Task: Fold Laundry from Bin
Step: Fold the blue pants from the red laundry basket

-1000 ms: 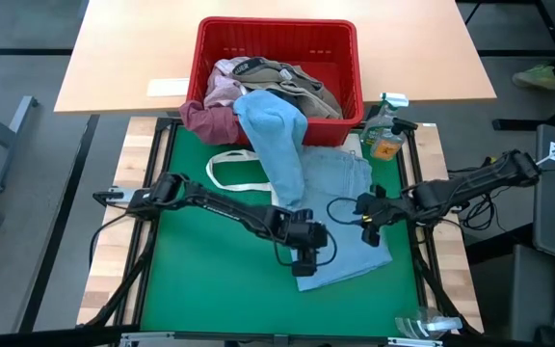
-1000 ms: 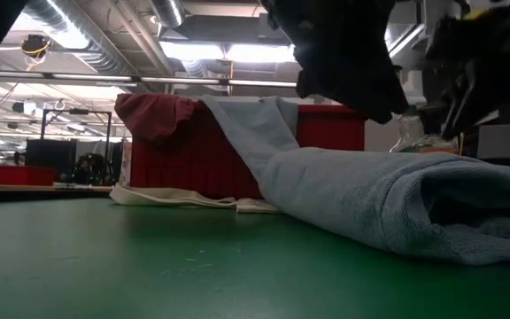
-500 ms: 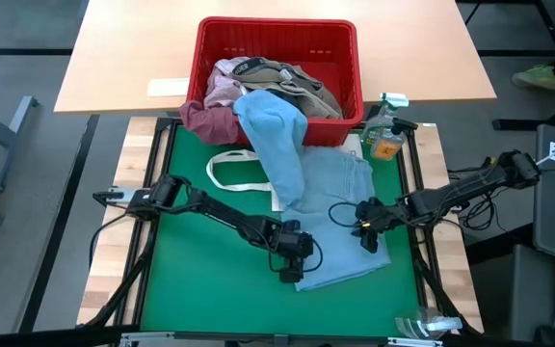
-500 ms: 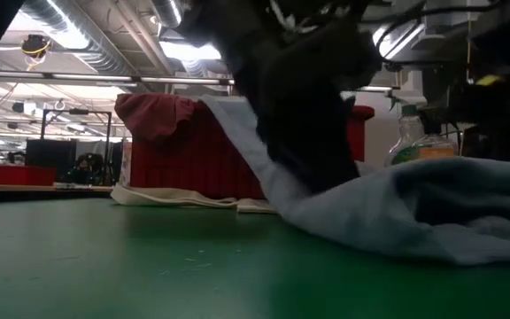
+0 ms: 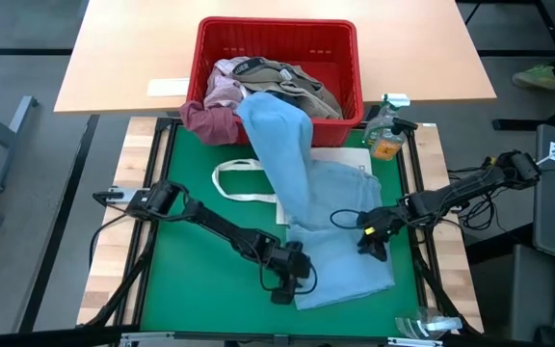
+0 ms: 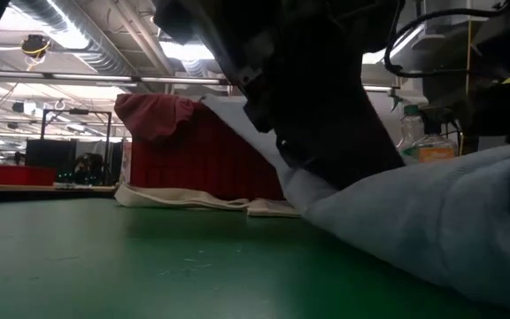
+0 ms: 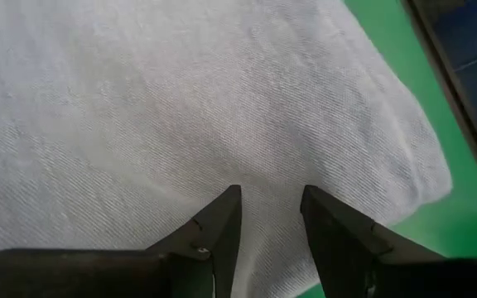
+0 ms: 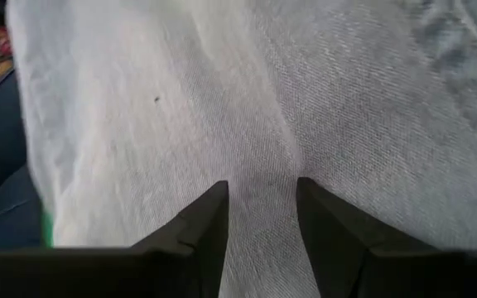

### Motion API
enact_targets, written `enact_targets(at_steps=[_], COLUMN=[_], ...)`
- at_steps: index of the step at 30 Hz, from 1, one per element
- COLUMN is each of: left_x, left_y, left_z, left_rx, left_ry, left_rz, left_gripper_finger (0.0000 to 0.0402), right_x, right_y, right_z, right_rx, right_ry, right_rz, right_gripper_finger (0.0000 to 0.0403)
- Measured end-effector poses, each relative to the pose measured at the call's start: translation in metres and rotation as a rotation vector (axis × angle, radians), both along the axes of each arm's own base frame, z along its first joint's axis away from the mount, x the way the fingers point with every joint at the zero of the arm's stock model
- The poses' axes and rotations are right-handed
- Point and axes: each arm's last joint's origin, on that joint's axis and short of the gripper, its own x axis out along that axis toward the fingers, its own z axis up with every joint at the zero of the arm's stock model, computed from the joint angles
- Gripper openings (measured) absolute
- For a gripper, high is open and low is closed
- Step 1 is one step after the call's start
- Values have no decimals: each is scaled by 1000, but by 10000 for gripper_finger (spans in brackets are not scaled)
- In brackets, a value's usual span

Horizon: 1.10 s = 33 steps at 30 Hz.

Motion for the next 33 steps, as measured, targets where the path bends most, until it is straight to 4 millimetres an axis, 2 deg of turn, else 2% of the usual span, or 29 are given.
enact_targets(at_steps=[3,7,13,16,19,23,31,33], left_x=[-2,-6,-10,-12,-10,-7,2,3], left_y=[-2,4,28,42,56,71,85,86], left_z=[3,19,50,59,57,47,1,-3], left_rx=[25,94,217,273,316,323,320,321], left_ry=[-7,-24,-60,-64,-40,14,132,139], left_rz=[13,18,118,190,242,286,285,284], left_gripper_finger=[128,128,128,128,128,128,128,128], right_x=[-1,2,15,21,24,22,13,13], right_y=[1,2,6,7,7,5,-2,-2], right_z=[0,5,29,41,45,42,16,13], right_rx=[20,9,0,-30,-61,-110,-274,-283], right_ry=[8,-12,-125,-189,-221,-190,-12,8], right_rz=[24,50,90,91,83,53,-3,-1], right_gripper_finger=[143,143,143,143,143,143,143,143])
